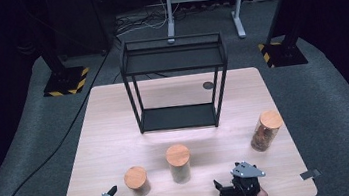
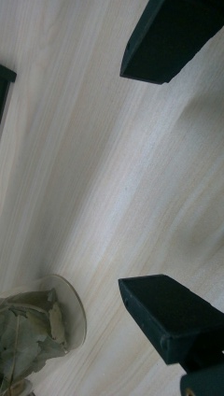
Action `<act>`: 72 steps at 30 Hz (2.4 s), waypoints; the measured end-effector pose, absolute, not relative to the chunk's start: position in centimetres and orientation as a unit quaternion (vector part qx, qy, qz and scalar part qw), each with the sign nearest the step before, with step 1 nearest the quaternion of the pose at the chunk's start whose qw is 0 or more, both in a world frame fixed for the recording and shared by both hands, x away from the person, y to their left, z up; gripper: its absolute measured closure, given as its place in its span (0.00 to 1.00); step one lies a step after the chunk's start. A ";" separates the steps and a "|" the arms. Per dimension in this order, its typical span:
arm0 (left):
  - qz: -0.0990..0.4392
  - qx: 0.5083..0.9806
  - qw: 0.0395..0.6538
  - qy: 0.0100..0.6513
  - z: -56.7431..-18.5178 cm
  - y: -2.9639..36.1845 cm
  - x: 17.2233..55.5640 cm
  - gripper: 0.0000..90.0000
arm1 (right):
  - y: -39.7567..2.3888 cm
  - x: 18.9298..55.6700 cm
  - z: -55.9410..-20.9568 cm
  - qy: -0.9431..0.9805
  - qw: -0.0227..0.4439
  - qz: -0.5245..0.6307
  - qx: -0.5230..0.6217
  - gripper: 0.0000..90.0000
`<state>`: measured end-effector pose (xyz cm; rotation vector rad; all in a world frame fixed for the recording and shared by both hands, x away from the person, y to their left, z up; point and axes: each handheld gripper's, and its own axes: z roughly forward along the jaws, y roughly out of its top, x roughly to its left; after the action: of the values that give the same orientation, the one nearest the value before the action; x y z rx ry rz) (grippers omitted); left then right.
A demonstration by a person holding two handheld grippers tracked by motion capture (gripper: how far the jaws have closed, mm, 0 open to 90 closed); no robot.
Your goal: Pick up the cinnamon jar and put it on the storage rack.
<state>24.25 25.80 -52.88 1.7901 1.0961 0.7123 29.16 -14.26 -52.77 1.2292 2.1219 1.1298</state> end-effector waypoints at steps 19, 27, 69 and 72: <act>0.280 0.722 0.441 0.454 -52.9 23.5 26.3 0.00 | -15.2 29.6 -53.0 0.758 0.186 0.448 0.436 0.01; 0.279 0.718 0.444 0.458 -52.9 23.0 26.8 0.00 | -15.2 29.6 -53.0 0.758 0.187 0.448 0.435 0.01; 0.276 0.718 0.442 0.461 -52.9 22.8 28.2 0.28 | -15.1 29.6 -53.0 0.762 0.186 0.445 0.432 0.03; 0.276 0.721 0.443 0.456 -52.9 22.7 28.2 0.28 | -15.1 29.6 -53.0 0.763 0.186 0.445 0.431 0.03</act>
<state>28.17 22.71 -52.94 1.7887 1.1309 0.6852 29.58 -15.06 -53.04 1.2135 2.1486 1.2527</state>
